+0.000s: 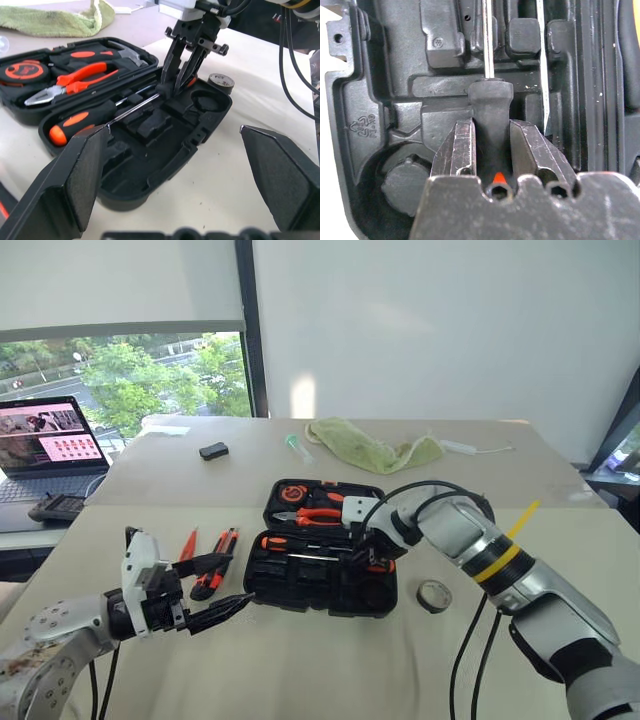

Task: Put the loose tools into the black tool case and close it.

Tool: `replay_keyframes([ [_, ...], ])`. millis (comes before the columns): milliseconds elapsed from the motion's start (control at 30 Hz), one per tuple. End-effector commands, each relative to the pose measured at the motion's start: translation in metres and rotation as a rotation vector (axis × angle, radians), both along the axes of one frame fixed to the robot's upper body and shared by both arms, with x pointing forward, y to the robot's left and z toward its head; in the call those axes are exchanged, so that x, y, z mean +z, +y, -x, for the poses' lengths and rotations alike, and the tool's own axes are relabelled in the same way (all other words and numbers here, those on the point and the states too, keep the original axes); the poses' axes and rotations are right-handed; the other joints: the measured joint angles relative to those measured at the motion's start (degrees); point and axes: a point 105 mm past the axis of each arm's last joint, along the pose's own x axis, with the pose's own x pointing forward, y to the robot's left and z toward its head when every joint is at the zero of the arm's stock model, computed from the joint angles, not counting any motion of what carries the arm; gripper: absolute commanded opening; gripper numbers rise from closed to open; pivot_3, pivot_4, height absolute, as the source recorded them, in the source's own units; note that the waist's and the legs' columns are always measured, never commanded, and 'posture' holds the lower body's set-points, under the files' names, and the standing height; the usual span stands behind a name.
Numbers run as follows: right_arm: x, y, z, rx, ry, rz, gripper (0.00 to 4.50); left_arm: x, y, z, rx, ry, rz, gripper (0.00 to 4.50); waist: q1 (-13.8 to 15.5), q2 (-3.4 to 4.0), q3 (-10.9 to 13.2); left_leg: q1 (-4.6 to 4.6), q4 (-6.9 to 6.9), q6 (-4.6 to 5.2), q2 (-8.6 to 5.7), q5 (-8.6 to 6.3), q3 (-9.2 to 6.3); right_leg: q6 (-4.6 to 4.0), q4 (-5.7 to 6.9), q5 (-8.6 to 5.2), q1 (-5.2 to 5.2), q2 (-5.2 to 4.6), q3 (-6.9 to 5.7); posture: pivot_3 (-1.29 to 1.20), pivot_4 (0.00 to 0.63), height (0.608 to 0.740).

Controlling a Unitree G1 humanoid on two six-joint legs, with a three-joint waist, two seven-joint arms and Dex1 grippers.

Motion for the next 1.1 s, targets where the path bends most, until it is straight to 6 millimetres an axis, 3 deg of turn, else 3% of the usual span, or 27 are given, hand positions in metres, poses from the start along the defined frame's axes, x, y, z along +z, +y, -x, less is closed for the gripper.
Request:
replay_keyframes([
  [33, -0.017, -0.012, -0.004, -0.043, 0.017, 0.045, 0.65, 0.008, -0.009, 0.003, -0.023, -0.024, -0.007, 4.5, 0.0, 0.0, 0.0, 0.02, 0.0, 0.0, 0.0, 0.0, 0.0, 0.0, 0.02, 0.0, 0.01, -0.01, 0.0, 0.0, 0.15, 0.74],
  [200, -0.019, -0.014, -0.004, -0.015, 0.011, 0.068, 0.65, 0.012, -0.015, 0.002, -0.022, -0.026, -0.009, 4.5, 0.1, 0.0, 0.0, 0.07, 0.0, 0.04, -0.01, -0.01, -0.02, -0.04, 0.17, -0.02, 0.01, -0.02, -0.01, 0.0, 0.15, 0.74],
  [267, -0.023, -0.015, -0.004, 0.0, 0.006, 0.081, 1.65, 0.012, -0.018, 0.002, -0.024, -0.024, -0.01, 4.5, 0.1, 0.0, 0.0, 0.09, 0.0, 0.04, -0.02, -0.01, -0.02, -0.05, 0.19, -0.03, 0.01, 0.0, -0.01, 0.0, 0.15, 0.74],
  [367, -0.021, -0.015, -0.006, -0.02, -0.012, 0.059, 2.64, 0.013, -0.02, 0.002, -0.023, -0.022, -0.011, 4.5, 0.2, 0.0, 0.0, 0.08, 0.0, 0.03, -0.02, 0.0, -0.05, -0.07, 0.19, -0.04, 0.02, 0.08, -0.07, 0.0, 0.15, 0.74],
  [567, 0.014, -0.014, 0.006, 0.003, -0.034, -0.054, 2.64, 0.013, -0.017, 0.002, -0.009, -0.018, -0.012, 4.5, 0.4, 0.02, 0.0, -0.06, 0.0, -0.02, -0.02, 0.03, -0.1, -0.1, 0.15, -0.06, -0.06, 0.19, -0.14, 0.0, 0.15, 0.74],
  [700, 0.039, -0.01, 0.017, -0.033, -0.058, -0.278, 1.54, 0.013, -0.013, -0.001, 0.006, -0.023, -0.009, 4.5, 0.3, 0.03, 0.0, -0.19, 0.0, -0.04, 0.0, 0.03, -0.1, -0.1, 0.08, -0.06, -0.12, 0.05, -0.19, 0.0, 0.15, 0.74],
  [833, 0.044, -0.009, 0.021, -0.094, -0.104, -0.45, 0.12, 0.01, -0.009, -0.001, 0.018, -0.021, -0.007, 4.5, 0.1, 0.05, 0.0, -0.19, -0.03, 0.01, 0.01, 0.0, -0.13, -0.11, 0.1, -0.07, -0.15, -0.06, -0.24, 0.0, 0.15, 0.74],
  [1000, 0.033, -0.013, 0.006, -0.35, -0.266, -0.621, 0.03, 0.005, -0.004, 0.0, 0.042, -0.019, -0.008, 4.5, 0.1, 0.06, 0.1, -0.12, -0.21, -0.04, -0.02, 0.04, -0.15, -0.15, 0.11, -0.09, -0.12, -0.13, -0.28, 0.0, 0.15, 0.74],
  [1100, 0.016, -0.008, 0.004, -0.427, -0.339, -0.627, 0.03, 0.002, -0.001, 0.0, 0.05, -0.018, -0.009, 4.5, 0.1, 0.06, 0.1, -0.13, -0.27, -0.44, -0.03, 0.28, -0.14, -0.18, 0.14, -0.11, -0.18, -0.11, -0.29, 0.0, 0.15, 0.74],
])
